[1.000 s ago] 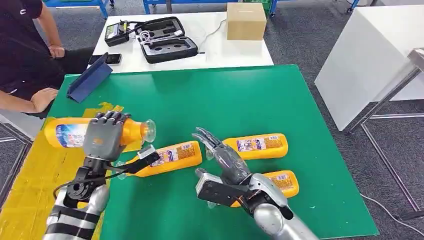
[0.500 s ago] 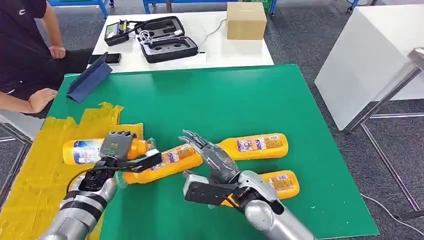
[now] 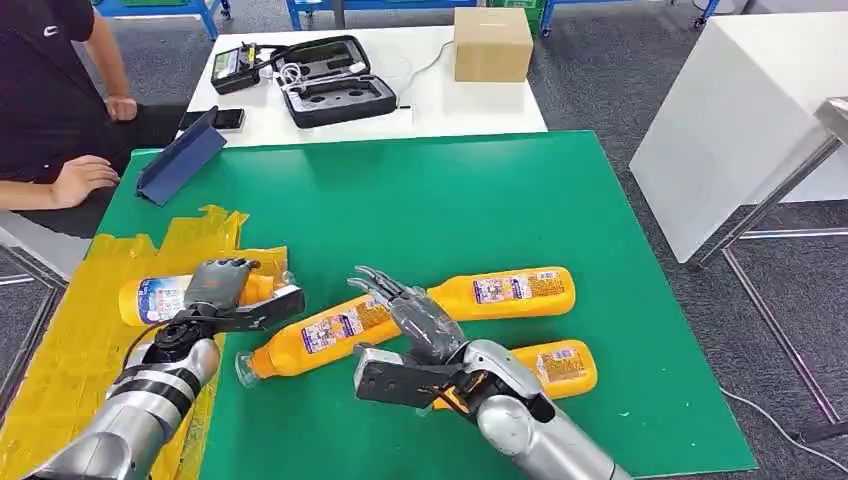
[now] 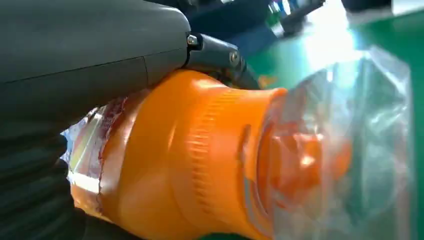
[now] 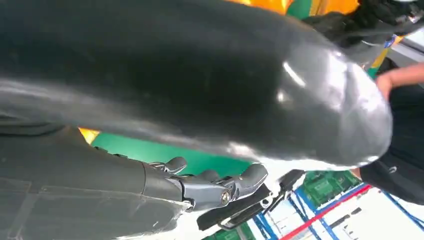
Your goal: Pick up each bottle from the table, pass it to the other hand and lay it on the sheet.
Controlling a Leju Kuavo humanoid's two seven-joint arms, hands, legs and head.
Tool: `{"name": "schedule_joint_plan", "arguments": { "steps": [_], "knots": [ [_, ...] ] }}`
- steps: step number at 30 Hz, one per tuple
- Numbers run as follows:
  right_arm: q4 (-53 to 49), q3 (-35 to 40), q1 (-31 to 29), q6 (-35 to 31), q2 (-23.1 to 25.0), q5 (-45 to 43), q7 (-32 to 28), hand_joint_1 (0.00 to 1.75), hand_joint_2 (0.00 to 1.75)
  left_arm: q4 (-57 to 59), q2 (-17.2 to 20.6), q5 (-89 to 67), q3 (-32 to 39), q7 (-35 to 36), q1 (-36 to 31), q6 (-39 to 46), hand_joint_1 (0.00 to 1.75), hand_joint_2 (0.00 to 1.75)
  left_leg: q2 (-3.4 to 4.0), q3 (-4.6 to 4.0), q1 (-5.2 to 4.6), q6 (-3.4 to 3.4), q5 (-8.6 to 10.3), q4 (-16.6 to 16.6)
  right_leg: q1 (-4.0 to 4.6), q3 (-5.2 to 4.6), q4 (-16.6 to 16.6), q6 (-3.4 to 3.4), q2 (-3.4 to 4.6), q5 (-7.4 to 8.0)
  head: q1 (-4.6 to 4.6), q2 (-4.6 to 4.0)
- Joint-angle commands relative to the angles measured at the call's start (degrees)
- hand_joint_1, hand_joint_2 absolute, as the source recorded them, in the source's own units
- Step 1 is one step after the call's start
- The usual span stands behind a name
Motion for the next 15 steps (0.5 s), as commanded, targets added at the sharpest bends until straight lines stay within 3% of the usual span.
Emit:
{"name": "schedule_joint_plan", "arguments": {
  "steps": [1, 3, 6, 10, 15],
  "knots": [
    [9.6, 2.4, -6.6, 1.0, 1.6, -0.2, 0.1, 0.0, 0.0, 3.8, 1.9, 6.5, 4.8, -7.4, -0.4, -6.6, 0.0, 0.0, 0.46, 0.06, 0.03, -0.04, 0.02, -0.1, 0.04, -0.05, -0.1, -0.02, 0.31, 0.12, 0.0, 0.0],
    [10.0, 2.6, -7.0, 1.1, 1.5, 0.1, 0.3, 0.0, 0.0, 2.2, 1.7, 9.7, 5.8, -9.8, 0.2, -8.8, 0.0, 0.0, 0.21, 0.05, 0.02, -0.02, 0.01, 0.0, 0.03, -0.01, 0.0, 0.0, 0.11, 0.04, 0.0, 0.0],
    [15.2, 3.3, -10.7, 1.7, 2.5, 0.1, 1.3, 0.0, 0.0, -2.8, 3.6, 19.3, 5.6, -15.5, 1.5, -19.0, 0.0, 0.0, 0.2, 0.0, 0.0, -0.03, 0.03, 0.0, 0.0, -0.06, 0.0, 0.02, 0.12, 0.04, 0.0, 0.0],
    [25.0, 4.7, -17.5, 4.3, 4.7, -1.5, 0.7, 0.0, 0.0, -10.7, 12.6, 37.9, 1.7, -21.3, 4.8, -39.6, 0.0, 0.0, 0.65, 0.01, 0.04, -0.07, 0.03, 0.0, 0.04, -0.14, 0.1, -0.01, 0.49, 0.15, 0.0, 0.0],
    [27.9, 6.9, -20.9, 4.9, 5.3, -3.9, -0.2, 0.0, 0.0, -21.1, 24.4, 61.4, -4.1, -21.3, 9.8, -52.9, 0.0, 0.0, 0.71, 0.04, 0.04, -0.09, -0.02, 0.0, 0.05, -0.16, 0.2, -0.04, 0.57, 0.08, 0.0, 0.0]
  ]
}}
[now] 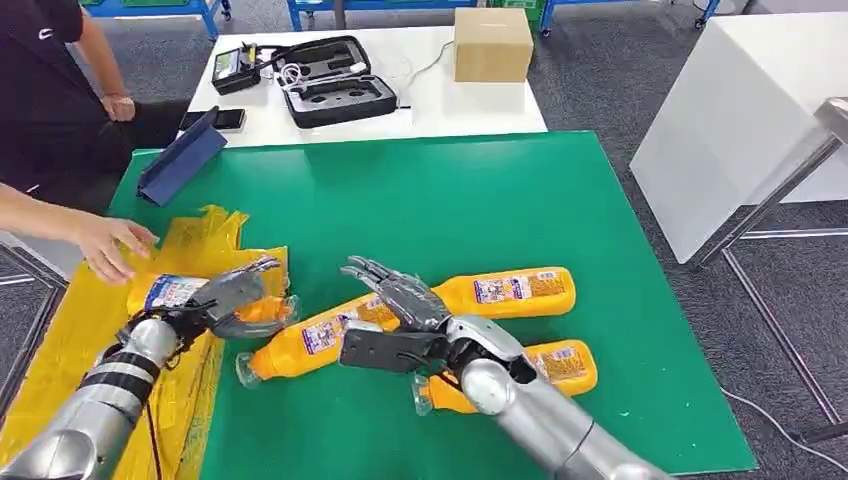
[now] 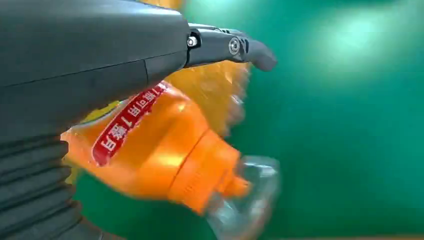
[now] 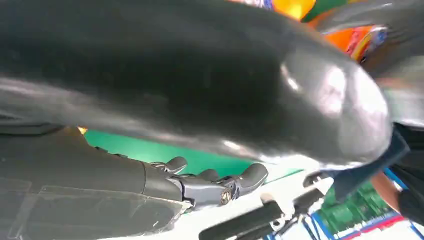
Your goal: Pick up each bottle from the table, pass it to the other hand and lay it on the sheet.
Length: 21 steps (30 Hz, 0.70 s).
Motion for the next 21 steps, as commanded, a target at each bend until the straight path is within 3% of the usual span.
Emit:
{"name": "schedule_joint_plan", "arguments": {
  "steps": [1, 2, 3, 8, 21],
  "knots": [
    [16.1, 5.9, -12.1, 1.1, 2.4, -3.2, -1.1, 0.0, 0.0, -17.2, 19.7, 32.7, -8.6, 0.1, 9.6, -18.3, 0.0, 0.0, 0.56, 0.03, 0.03, -0.04, -0.06, 0.0, 0.03, -0.17, 0.1, -0.03, 0.44, 0.05, 0.0, 0.0],
    [17.1, 6.2, -12.7, 0.9, 2.6, -3.2, -1.1, 0.0, 1.75, -19.3, 20.2, 37.0, -8.6, 0.1, 10.5, -19.0, 0.0, 0.0, 0.87, -0.01, 0.08, -0.07, -0.1, 0.1, 0.08, -0.3, 0.1, -0.06, 0.69, 0.08, 0.0, 0.0],
    [18.2, 6.3, -13.2, 0.7, 2.8, -3.2, -1.1, 0.0, 1.75, -21.3, 20.4, 39.7, -8.9, 0.1, 11.2, -18.8, 0.0, 0.0, 0.68, -0.04, 0.07, -0.06, -0.08, 0.1, 0.07, -0.28, 0.1, -0.04, 0.53, 0.05, 0.0, 0.0],
    [26.4, 5.8, -15.7, 0.0, 5.0, -3.2, -1.0, 0.0, 1.75, -27.3, 14.0, 50.9, -6.9, 0.8, 10.8, -16.3, 0.0, 0.0, 0.1, -0.35, 0.08, -0.05, 0.06, 0.1, 0.06, -0.48, 0.1, 0.02, -0.01, -0.01, -0.02, 0.0],
    [27.2, 5.8, -15.8, -0.2, 5.4, -3.0, -1.4, 0.0, 1.75, -27.6, 14.2, 51.6, -7.2, 1.4, 10.7, -16.0, 0.0, 0.0, 0.03, -0.4, 0.02, -0.06, 0.05, 0.1, 0.01, -0.51, 0.1, -0.01, -0.03, -0.01, 0.0, 0.0]
  ]
}}
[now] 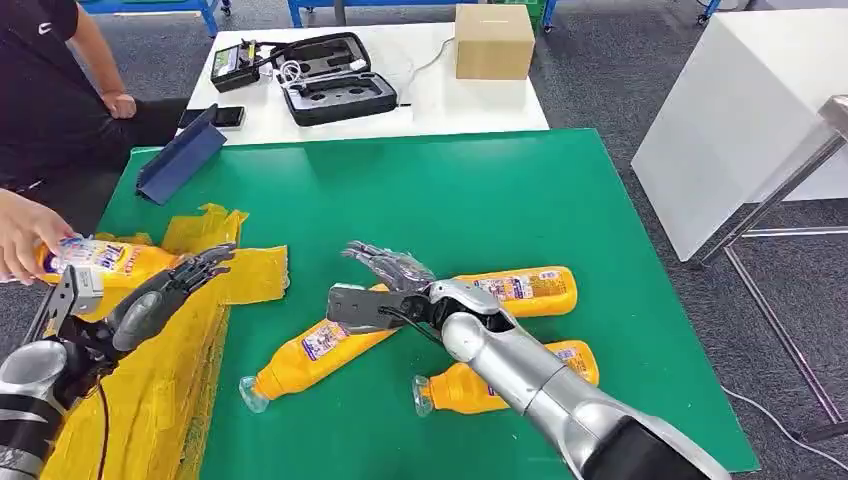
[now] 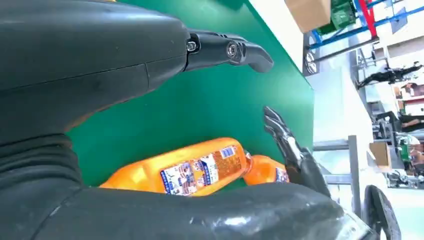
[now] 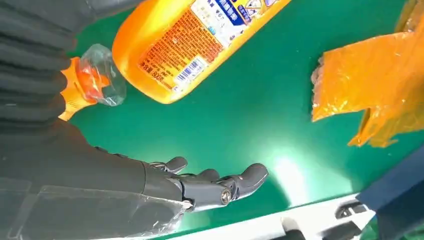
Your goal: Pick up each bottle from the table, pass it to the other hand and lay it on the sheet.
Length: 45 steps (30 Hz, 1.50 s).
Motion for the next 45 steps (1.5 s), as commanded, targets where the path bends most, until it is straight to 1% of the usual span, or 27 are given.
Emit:
{"name": "schedule_joint_plan", "arguments": {
  "steps": [1, 4, 6, 12, 17, 24, 31, 34, 37, 39, 40, 41, 42, 43, 45],
  "knots": [
    [7.1, 2.4, -4.3, 0.0, 0.8, 0.3, -0.2, 0.0, 1.75, -0.8, -1.6, 1.5, -0.5, -0.8, -0.7, 0.0, 0.0, 0.0, 0.08, -0.02, 0.01, 0.0, 0.0, 0.0, 0.02, -0.02, 0.0, 0.0, 0.0, 0.0, -0.02, 0.0],
    [10.8, 3.5, -5.1, 0.9, 2.4, 1.4, -0.4, 0.0, 1.75, -3.1, -3.8, 3.1, 0.1, 0.6, -0.9, 1.1, 0.0, 0.0, 0.04, -0.04, 0.01, 0.0, 0.01, 0.0, 0.02, -0.04, 0.0, 0.01, -0.04, 0.0, -0.02, 0.0],
    [12.2, 4.8, -5.5, 1.7, 3.4, 2.2, -0.5, 0.0, 1.75, -3.5, -4.9, 3.4, -0.5, 1.5, -2.2, 1.6, 0.0, 0.0, 0.03, -0.05, 0.03, 0.01, 0.02, 0.0, 0.04, -0.04, 0.0, 0.02, -0.07, 0.01, -0.02, 0.0],
    [18.1, 8.8, -6.9, 3.8, 6.1, 3.5, -0.6, 0.0, 1.75, -4.4, -5.1, 5.2, -3.0, 3.0, -4.3, 3.3, 0.0, 0.0, 0.01, -0.08, 0.05, 0.0, 0.02, 0.0, 0.05, -0.06, 0.0, 0.02, -0.12, -0.01, -0.02, 0.0],
    [21.9, 11.5, -8.0, 4.6, 7.6, 4.7, -0.5, 0.0, 1.75, -3.2, -5.5, 5.8, -5.0, 2.7, -6.0, 2.8, 0.0, 0.0, 0.01, -0.07, 0.09, 0.0, 0.02, 0.1, 0.08, -0.02, 0.0, 0.01, -0.16, -0.01, -0.02, 0.0],
    [26.2, 14.6, -8.9, 6.1, 9.6, 6.2, -0.6, 0.0, 1.75, -2.9, -6.5, 7.3, -6.3, 2.0, -6.7, 2.2, 0.0, 0.0, -0.01, -0.06, 0.02, 0.0, 0.03, 0.0, 0.01, -0.07, 0.0, 0.02, -0.14, -0.01, -0.02, 0.0],
    [29.4, 18.9, -8.7, 6.0, 10.0, 10.1, 1.3, 0.0, 1.75, -4.9, -6.9, 7.7, -5.9, 1.4, -5.2, 2.5, 0.0, 0.0, 0.04, 0.01, 0.03, 0.01, 0.02, 0.0, 0.02, 0.0, 0.0, 0.01, -0.11, -0.01, 0.0, 0.0],
    [32.1, 23.6, -8.9, 7.9, 9.9, 15.0, 4.4, 0.0, 1.75, -5.8, -7.4, 7.9, -5.7, 1.1, -4.5, 2.3, 0.0, 0.0, 0.05, 0.01, 0.03, 0.0, 0.02, 0.0, 0.03, 0.0, 0.0, 0.02, -0.08, 0.0, -0.02, 0.0],
    [34.1, 25.6, -7.9, 10.0, 9.4, 17.1, 4.7, 0.0, 1.75, -6.2, -7.9, 7.8, -6.0, 1.0, -4.5, 2.0, 0.0, 0.0, 0.01, 0.06, 0.03, 0.01, 0.03, 0.0, 0.02, 0.06, -0.1, 0.02, -0.13, -0.01, -0.02, 0.0],
    [34.5, 25.1, -7.4, 10.2, 8.9, 16.7, 4.4, 0.0, 1.75, -6.5, -8.1, 7.8, -6.0, 1.0, -4.5, 2.2, 0.0, 0.0, -0.06, 0.05, 0.07, 0.02, 0.04, 0.0, 0.07, 0.13, -0.1, 0.04, -0.24, 0.01, 0.0, 0.0],
    [34.5, 25.0, -7.2, 10.1, 8.8, 16.7, 4.4, 0.26, 1.75, -6.5, -8.1, 7.8, -6.0, 1.0, -4.6, 2.2, 0.0, 0.0, -0.09, 0.05, 0.11, 0.03, 0.06, 0.0, 0.11, 0.17, -0.2, 0.05, -0.29, 0.02, -0.02, 0.0],
    [34.6, 25.1, -7.2, 10.2, 8.8, 16.9, 4.3, 0.8, 1.75, -6.6, -8.1, 7.8, -5.9, 0.9, -4.6, 2.2, 0.0, 0.0, -0.07, 0.18, 0.09, 0.02, 0.08, -0.1, 0.1, 0.28, -0.3, 0.04, -0.26, 0.05, -0.02, 0.0],
    [34.6, 25.8, -7.3, 10.6, 8.7, 17.8, 4.1, 1.68, 1.75, -6.7, -8.1, 7.9, -5.9, 0.8, -4.5, 2.1, 0.0, 0.0, -0.1, 0.16, 0.11, 0.03, 0.08, -0.1, 0.11, 0.28, -0.2, 0.04, -0.3, 0.04, 0.0, 0.0],
    [34.7, 25.3, -7.1, 11.0, 8.5, 17.6, 4.1, 1.75, 1.75, -6.8, -8.2, 7.9, -5.9, 0.7, -4.6, 2.1, 0.0, 0.0, -0.09, 0.14, 0.11, 0.02, 0.09, -0.1, 0.11, 0.25, -0.2, 0.04, -0.3, 0.05, -0.02, 0.0],
    [34.9, 25.1, -6.8, 11.3, 8.2, 17.5, 4.2, 1.75, 1.75, -7.0, -8.4, 7.9, -5.8, 0.7, -4.7, 2.2, 0.0, 0.0, -0.09, 0.28, 0.09, 0.01, 0.08, -0.1, 0.09, 0.34, -0.2, 0.02, -0.26, 0.04, 0.0, 0.0]
  ]
}}
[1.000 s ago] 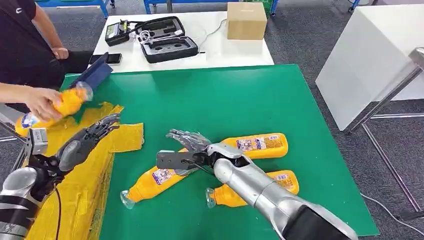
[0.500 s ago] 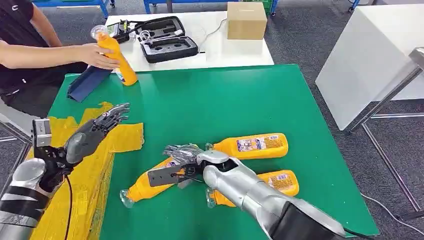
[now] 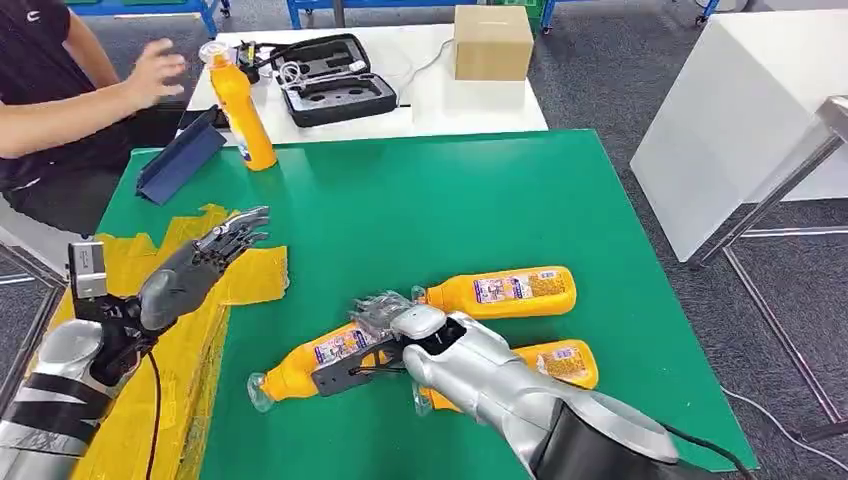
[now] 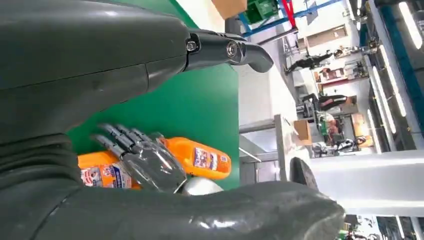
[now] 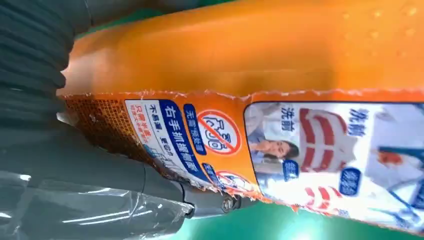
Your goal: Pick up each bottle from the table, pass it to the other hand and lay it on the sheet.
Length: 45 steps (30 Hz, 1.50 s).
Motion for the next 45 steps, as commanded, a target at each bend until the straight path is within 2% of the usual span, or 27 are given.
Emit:
{"name": "schedule_joint_plan", "arguments": {
  "steps": [1, 4, 6, 8, 9, 13, 16, 17, 19, 22, 24, 27, 31, 37, 45],
  "knots": [
    [6.9, 4.3, 1.7, 2.2, -2.2, 0.3, -0.2, 1.75, 1.75, 0.1, -2.5, 0.0, -1.0, -0.3, -1.6, 0.1, 0.0, 0.0, -0.18, 0.05, 0.1, 0.02, 0.1, -0.1, 0.11, 0.22, -0.2, 0.02, -0.32, 0.07, 0.02, 0.0],
    [6.8, 3.0, 2.1, 0.6, -2.4, -0.4, 0.5, 1.75, 1.75, -0.5, -2.9, -0.1, -0.8, -0.2, -1.1, 0.5, 0.0, 0.0, -0.14, 0.13, 0.06, 0.01, 0.09, -0.1, 0.07, 0.22, -0.2, 0.02, -0.27, 0.05, 0.02, 0.0],
    [6.1, -2.1, 2.5, -5.2, -2.5, -2.9, 2.1, 1.75, 1.75, -2.8, -4.1, -1.1, 1.0, 1.1, 1.4, 4.5, 0.0, 0.0, -0.15, 0.25, 0.05, 0.02, 0.08, -0.1, 0.05, 0.31, -0.2, 0.02, -0.27, 0.03, 0.02, 0.0],
    [5.6, -3.8, 2.5, -6.8, -2.6, -3.5, 2.5, 1.75, 1.75, -4.1, -4.5, -1.3, 1.6, 1.6, 2.7, 5.7, 0.0, 0.0, -0.12, 0.24, 0.09, 0.03, 0.15, -0.1, 0.1, 0.35, -0.3, 0.04, -0.3, 0.13, 0.02, 0.0],
    [4.3, -7.8, 3.2, -12.6, -2.8, -5.6, 2.9, 1.75, 1.75, -5.4, -5.7, -1.1, 3.3, 2.6, 4.3, 8.5, 0.0, 0.0, -0.07, 0.29, 0.07, 0.03, 0.12, -0.1, 0.07, 0.38, -0.3, 0.04, -0.22, 0.11, 0.0, 0.0],
    [3.5, -9.5, 3.2, -13.2, -3.2, -6.2, 3.1, 1.75, 1.75, -7.5, -6.0, -0.9, 4.0, 3.0, 6.4, 9.2, 0.0, 0.0, -0.01, 0.29, 0.04, 0.03, 0.09, -0.1, 0.05, 0.36, -0.2, 0.04, -0.16, 0.09, 0.0, 0.0],
    [-3.1, -20.8, 6.3, -25.0, -4.5, -12.2, -0.4, 1.75, 1.75, -13.0, -10.6, -0.9, 8.4, 4.7, 12.3, 16.4, 0.0, 0.0, -0.04, 0.28, 0.04, 0.03, 0.07, -0.1, 0.05, 0.37, -0.2, 0.03, -0.17, 0.06, 0.02, 0.0],
    [-7.1, -24.5, 7.8, -26.8, -5.5, -14.1, -2.1, 1.75, 1.75, -15.8, -12.4, -3.5, 9.6, 4.3, 15.0, 20.8, 0.0, 1.75, 0.03, 0.37, -0.01, 0.03, 0.03, -0.1, 0.0, 0.4, -0.1, 0.03, -0.07, 0.03, 0.0, 0.0],
    [-14.8, -27.2, 10.2, -24.8, -7.9, -13.7, -0.6, 1.75, 1.75, -18.9, -13.0, -4.9, 9.3, 3.9, 18.0, 22.6, 0.0, 1.75, 0.13, 0.35, 0.01, 0.05, 0.02, -0.1, 0.03, 0.41, -0.3, 0.06, -0.01, 0.08, 0.0, 0.0],
    [-15.1, -27.4, 10.5, -24.6, -7.8, -13.5, -0.4, 1.75, 1.75, -18.7, -12.9, -4.9, 9.3, 3.9, 17.6, 22.6, 0.0, 1.75, 0.12, 0.18, 0.0, 0.04, -0.04, 0.0, 0.02, 0.25, -0.1, 0.04, -0.04, 0.0, 0.0, 0.0],
    [-23.1, -32.2, 14.5, -28.1, -8.5, -15.5, -4.2, 1.75, 1.75, -21.7, -17.4, -5.1, 12.2, 4.1, 21.3, 28.3, 0.0, 1.75, 0.0, -0.06, 0.0, 0.02, -0.02, 0.0, 0.03, 0.06, -0.1, 0.03, -0.16, -0.01, 0.0, 0.0],
    [-39.8, -35.1, 21.8, -26.1, -12.2, -16.9, -3.5, 1.75, 1.75, -27.9, -22.4, -3.4, 13.2, 2.0, 29.6, 33.4, 0.0, 1.75, 0.05, -0.09, -0.02, 0.04, -0.1, 0.0, 0.01, 0.03, -0.1, 0.06, -0.04, -0.04, 0.02, 0.0],
    [-49.5, -36.3, 28.6, -25.6, -14.3, -16.6, -5.4, 1.75, 1.75, -31.4, -26.4, -1.2, 12.9, -0.2, 36.0, 36.7, 0.0, 1.75, 0.06, -0.15, -0.06, 0.07, -0.15, 0.0, -0.03, -0.04, -0.1, 0.08, -0.07, -0.07, 0.0, 0.0],
    [-50.1, -36.1, 28.9, -25.5, -13.9, -16.4, -5.5, 1.75, 1.75, -31.4, -26.2, -0.9, 12.6, -0.1, 35.5, 36.9, 0.0, 1.75, 0.0, -0.58, -0.05, 0.04, -0.1, 0.1, -0.03, -0.47, -0.1, 0.04, -0.07, -0.03, 0.0, 0.0],
    [-57.5, -31.7, 32.2, -25.9, -13.9, -15.9, -9.5, 1.75, 1.75, -29.7, -26.1, 6.4, 8.8, 1.7, 39.1, 32.9, 0.0, 1.75, 0.06, -0.41, -0.06, 0.04, -0.12, 0.0, -0.04, -0.33, -0.1, 0.02, -0.01, -0.05, 0.0, 0.0]
  ]
}}
